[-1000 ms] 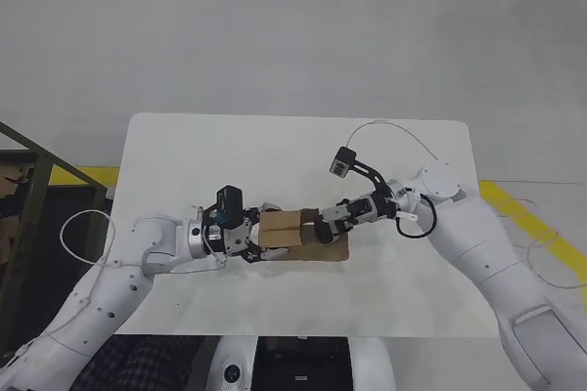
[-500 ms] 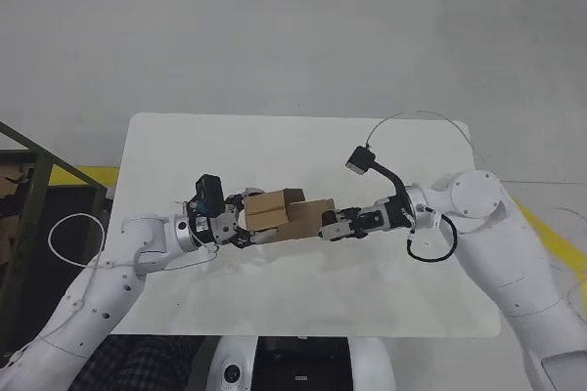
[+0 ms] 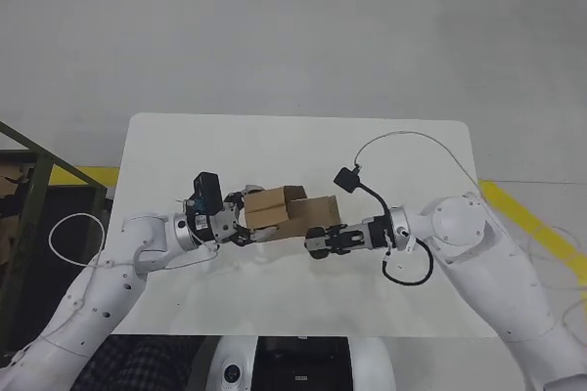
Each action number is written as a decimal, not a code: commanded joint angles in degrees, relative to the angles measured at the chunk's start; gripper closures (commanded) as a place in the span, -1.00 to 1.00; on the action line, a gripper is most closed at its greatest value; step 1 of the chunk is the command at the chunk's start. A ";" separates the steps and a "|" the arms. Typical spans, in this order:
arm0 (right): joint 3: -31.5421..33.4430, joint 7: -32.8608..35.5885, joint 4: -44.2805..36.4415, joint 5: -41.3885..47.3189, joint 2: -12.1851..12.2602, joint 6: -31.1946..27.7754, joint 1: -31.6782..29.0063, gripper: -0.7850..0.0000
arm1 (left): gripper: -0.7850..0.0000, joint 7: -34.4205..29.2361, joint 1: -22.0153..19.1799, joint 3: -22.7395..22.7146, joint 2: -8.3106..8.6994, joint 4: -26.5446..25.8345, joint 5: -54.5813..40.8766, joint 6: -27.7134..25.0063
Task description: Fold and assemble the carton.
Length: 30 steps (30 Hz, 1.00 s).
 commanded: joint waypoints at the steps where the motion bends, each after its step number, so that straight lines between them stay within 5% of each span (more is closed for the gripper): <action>1: 0.05 -0.82 1.12 -0.19 -0.05 -0.90 0.27 1.00 | -0.31 -0.13 0.23 -0.09 -0.06 -0.09 -0.26 -0.47; 30: -7.92 -4.59 7.85 3.26 -3.30 -7.18 6.67 1.00 | -0.30 -2.90 0.50 -0.17 -1.16 -2.45 -2.80 -3.27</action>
